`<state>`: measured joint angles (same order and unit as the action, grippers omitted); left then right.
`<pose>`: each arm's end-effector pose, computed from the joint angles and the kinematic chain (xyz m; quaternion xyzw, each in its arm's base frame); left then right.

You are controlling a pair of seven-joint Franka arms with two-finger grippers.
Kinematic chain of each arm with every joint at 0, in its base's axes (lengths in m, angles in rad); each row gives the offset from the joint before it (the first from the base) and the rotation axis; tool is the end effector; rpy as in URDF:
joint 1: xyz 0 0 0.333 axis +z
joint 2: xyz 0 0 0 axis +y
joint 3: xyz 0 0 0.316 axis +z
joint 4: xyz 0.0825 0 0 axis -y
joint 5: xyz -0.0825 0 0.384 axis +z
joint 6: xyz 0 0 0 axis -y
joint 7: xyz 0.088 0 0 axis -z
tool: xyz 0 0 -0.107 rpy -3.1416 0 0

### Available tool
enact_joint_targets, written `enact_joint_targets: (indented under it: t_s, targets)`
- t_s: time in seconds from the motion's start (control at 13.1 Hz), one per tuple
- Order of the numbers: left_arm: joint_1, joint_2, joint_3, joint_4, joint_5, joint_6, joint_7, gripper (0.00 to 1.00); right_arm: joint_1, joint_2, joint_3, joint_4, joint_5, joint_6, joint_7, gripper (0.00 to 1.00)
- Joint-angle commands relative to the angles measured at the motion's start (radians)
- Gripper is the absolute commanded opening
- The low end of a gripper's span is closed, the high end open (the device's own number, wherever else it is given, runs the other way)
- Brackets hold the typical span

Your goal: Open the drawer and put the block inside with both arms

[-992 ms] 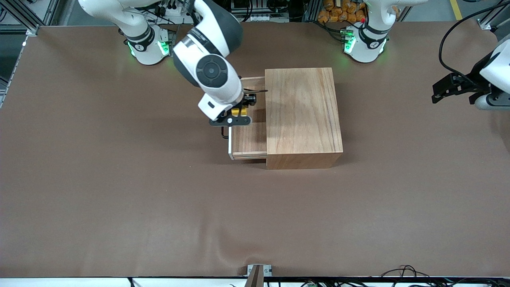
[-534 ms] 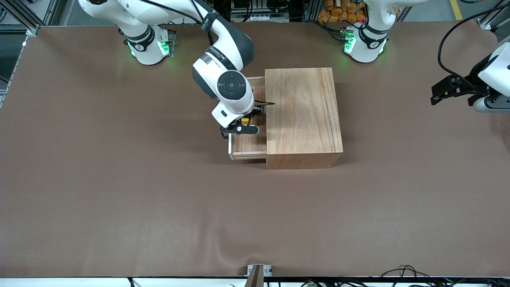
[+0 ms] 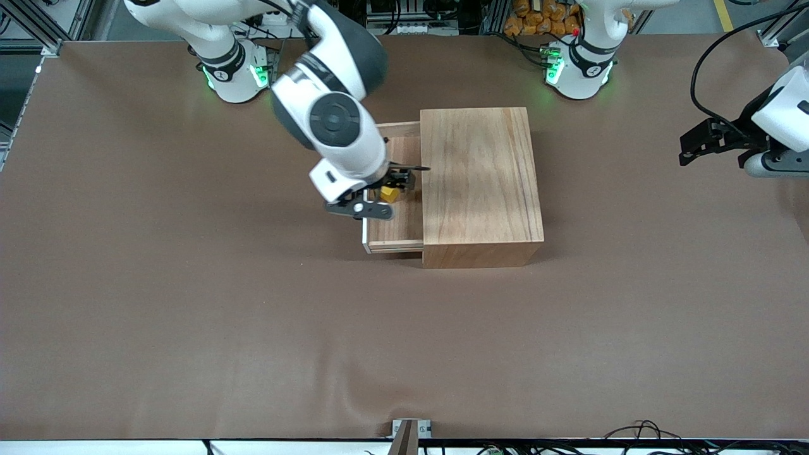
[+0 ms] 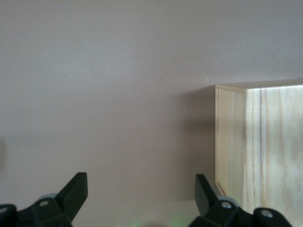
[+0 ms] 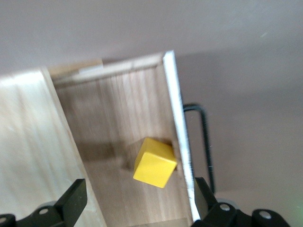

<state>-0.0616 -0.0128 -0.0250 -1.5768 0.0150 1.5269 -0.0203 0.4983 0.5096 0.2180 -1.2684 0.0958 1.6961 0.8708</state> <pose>0.5439 -0.0456 0.6250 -0.9993 0.0329 0.0181 0.0086 0.5406 0.4394 0.4642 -0.9897 0.0959 0.0960 0.0456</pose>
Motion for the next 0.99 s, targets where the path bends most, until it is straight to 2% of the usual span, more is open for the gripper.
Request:
enact_joint_targets:
  t_s: [0.0, 0.38, 0.76, 0.92]
  targets:
    - [-0.001, -0.004, -0.003, -0.003, -0.015, -0.04, 0.014, 1.0, -0.09, -0.003, -0.005, 0.108, -0.001, -0.075, 0.01, 1.0]
    - [0.0, -0.013, -0.024, 0.001, -0.015, -0.073, 0.013, 1.0, -0.366, -0.078, 0.011, 0.124, -0.005, -0.162, -0.027, 1.0]
    - [0.0, -0.013, -0.024, 0.034, -0.027, -0.077, 0.013, 1.0, -0.57, -0.15, 0.009, 0.126, -0.002, -0.258, -0.289, 1.0]
    - [0.0, -0.013, -0.024, 0.028, -0.03, -0.083, 0.002, 1.0, -0.601, -0.199, 0.003, 0.126, -0.007, -0.308, -0.383, 1.0]
